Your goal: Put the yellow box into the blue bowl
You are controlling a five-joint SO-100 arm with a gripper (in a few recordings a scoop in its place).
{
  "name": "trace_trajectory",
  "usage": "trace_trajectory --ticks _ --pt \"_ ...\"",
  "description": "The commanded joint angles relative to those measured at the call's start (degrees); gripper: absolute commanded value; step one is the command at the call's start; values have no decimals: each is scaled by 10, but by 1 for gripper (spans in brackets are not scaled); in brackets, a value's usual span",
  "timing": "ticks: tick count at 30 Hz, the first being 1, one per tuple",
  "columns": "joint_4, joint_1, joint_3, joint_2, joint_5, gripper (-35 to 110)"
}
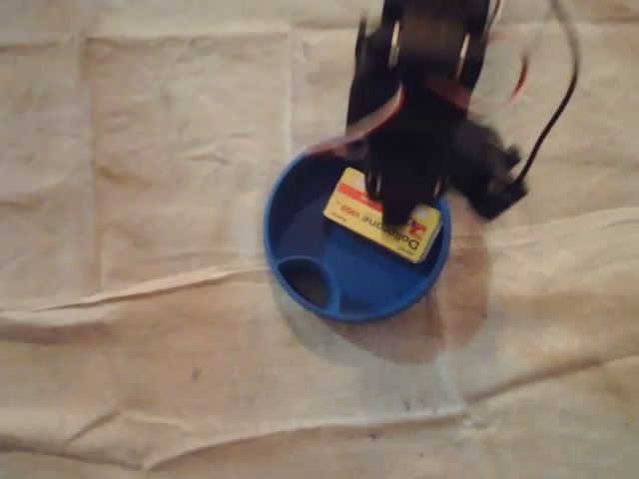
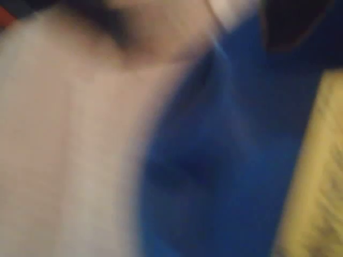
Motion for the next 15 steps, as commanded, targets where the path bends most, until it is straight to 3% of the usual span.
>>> trace_trajectory --ticks 1,15 --pt "17 -1 -33 112 -5 1" --pt "135 -5 -25 347 1 0"
